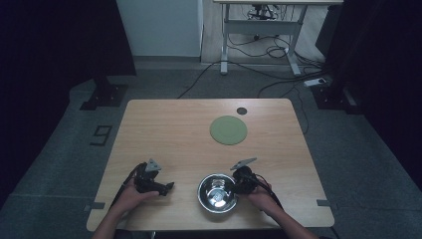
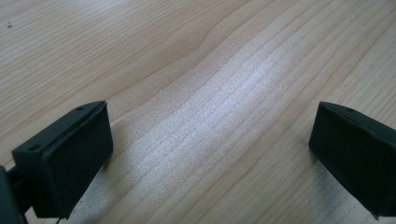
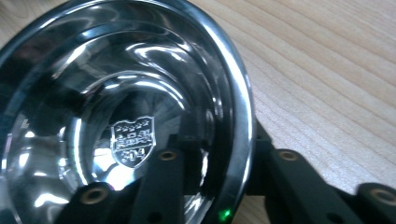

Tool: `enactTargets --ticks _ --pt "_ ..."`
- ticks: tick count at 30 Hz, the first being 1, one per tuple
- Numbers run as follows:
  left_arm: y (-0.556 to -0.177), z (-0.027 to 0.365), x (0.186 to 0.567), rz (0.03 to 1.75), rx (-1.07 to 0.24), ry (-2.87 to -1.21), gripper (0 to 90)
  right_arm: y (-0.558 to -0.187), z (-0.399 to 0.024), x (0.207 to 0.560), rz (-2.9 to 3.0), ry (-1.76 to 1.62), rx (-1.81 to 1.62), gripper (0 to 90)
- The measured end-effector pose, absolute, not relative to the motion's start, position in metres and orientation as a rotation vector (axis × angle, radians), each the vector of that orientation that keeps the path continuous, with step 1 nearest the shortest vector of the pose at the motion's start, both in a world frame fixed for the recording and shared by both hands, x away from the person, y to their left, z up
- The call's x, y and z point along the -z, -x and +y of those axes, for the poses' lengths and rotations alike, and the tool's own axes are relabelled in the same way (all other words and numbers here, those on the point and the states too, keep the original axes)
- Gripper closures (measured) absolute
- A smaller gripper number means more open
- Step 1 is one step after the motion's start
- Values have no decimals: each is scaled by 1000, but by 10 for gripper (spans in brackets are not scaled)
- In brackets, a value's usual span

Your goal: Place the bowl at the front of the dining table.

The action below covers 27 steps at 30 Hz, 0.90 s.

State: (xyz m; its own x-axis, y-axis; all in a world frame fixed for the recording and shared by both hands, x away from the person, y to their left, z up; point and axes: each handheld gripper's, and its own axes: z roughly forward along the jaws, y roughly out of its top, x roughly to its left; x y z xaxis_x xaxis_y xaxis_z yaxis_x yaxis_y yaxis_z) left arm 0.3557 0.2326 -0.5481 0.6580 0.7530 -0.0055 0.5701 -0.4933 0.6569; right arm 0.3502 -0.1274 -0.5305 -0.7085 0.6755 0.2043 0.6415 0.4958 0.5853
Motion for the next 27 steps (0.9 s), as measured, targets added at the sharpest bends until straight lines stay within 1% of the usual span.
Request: enactTargets --ticks 1,7,11,27 --pt "-356 233 548 1020 -376 -2238 0 -351 -128 530 2675 -1186 -1020 810" --pt "-356 233 548 1020 -376 -2238 0 -354 -133 531 2673 -1239 -1055 832" --pt "-356 233 548 1019 -376 -2237 0 -357 -139 528 2655 -1314 -1130 863" --pt "-356 233 548 1020 -376 -2238 0 -357 -145 524 2611 -1355 -1172 865"
